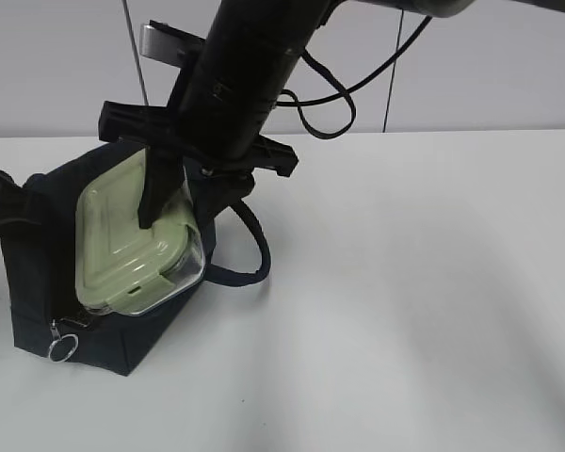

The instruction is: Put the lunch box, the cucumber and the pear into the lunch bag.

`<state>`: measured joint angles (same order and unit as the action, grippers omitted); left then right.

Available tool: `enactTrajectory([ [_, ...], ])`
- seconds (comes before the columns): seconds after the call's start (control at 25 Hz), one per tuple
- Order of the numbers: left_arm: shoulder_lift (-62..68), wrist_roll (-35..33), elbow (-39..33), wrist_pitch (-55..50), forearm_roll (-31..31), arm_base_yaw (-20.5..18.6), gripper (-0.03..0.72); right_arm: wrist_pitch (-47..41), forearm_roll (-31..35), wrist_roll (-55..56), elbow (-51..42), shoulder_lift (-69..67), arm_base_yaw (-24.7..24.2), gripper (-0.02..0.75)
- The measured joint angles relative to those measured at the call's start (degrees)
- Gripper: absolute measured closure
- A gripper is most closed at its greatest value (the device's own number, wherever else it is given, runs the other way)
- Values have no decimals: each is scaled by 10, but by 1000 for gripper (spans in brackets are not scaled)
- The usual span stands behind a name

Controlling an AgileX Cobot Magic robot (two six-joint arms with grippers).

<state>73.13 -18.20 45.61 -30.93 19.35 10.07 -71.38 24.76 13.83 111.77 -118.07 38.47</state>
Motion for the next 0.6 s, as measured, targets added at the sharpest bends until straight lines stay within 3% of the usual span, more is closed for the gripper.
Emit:
enactTrajectory([
  [0.16,0,1,0,4,2,-18,706,-2,0,1,0,0,0,433],
  [0.6,0,1,0,-18,9,-18,707,15,8,23,2,-36,-1,433],
])
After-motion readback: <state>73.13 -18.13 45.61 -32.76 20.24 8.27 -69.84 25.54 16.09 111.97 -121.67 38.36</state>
